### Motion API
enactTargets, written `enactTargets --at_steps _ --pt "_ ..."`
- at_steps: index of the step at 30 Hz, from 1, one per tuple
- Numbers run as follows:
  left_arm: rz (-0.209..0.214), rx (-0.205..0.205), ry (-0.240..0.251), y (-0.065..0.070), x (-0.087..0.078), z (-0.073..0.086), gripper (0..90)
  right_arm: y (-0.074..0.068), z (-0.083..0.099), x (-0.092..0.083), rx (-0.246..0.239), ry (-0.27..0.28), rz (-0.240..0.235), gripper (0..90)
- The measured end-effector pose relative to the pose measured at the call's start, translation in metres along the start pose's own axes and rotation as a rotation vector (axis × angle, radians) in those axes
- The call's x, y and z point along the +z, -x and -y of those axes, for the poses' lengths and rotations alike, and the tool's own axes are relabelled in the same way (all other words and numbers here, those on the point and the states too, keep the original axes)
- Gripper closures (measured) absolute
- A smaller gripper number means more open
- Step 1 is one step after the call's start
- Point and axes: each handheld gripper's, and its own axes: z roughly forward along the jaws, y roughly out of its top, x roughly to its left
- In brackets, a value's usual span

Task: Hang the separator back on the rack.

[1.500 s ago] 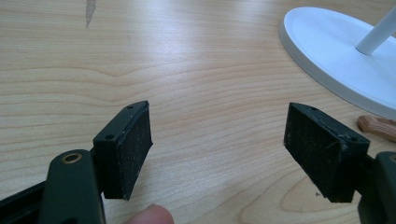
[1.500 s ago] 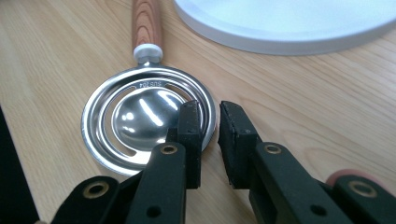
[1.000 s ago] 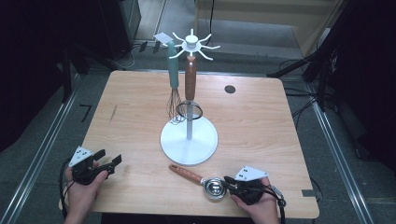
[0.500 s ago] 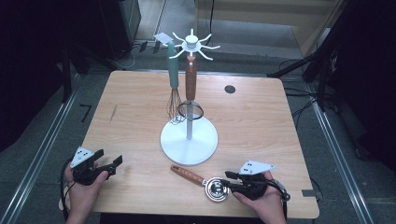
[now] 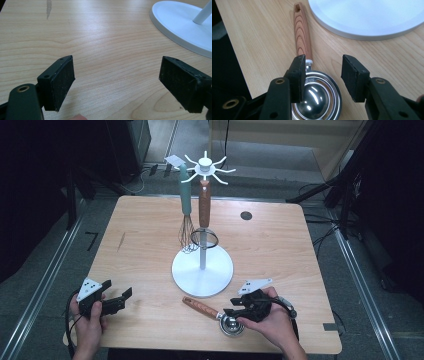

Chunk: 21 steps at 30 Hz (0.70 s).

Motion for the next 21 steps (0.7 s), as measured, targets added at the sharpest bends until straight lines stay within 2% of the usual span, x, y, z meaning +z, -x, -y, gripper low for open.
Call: enactTargets --at_steps 3,7,11,14,20,21 --pt "0.003 0.001 -0.005 0.000 0.001 0.000 13.5 -0.002 -0.008 0.006 -0.016 -0.040 -0.007 56.6" --pt "0.003 0.008 -0.005 0.001 0.001 0.000 13.5 -0.007 -0.023 0.013 -0.002 -0.073 -0.020 57.6" --pt "0.009 0.012 -0.006 0.001 0.001 0.000 13.7 -0.012 -0.034 0.022 -0.032 -0.125 -0.030 63.3" --pt "0.011 0.013 -0.007 0.001 0.001 0.000 13.8 -0.014 -0.040 0.028 -0.052 -0.173 -0.054 63.8" --pt "0.013 0.008 -0.011 0.001 0.001 0.000 13.8 -0.021 -0.045 0.039 -0.105 -0.264 -0.049 64.5" --pt "0.014 0.007 -0.012 0.001 0.001 0.000 13.7 -0.023 -0.046 0.041 -0.098 -0.282 -0.050 64.7"
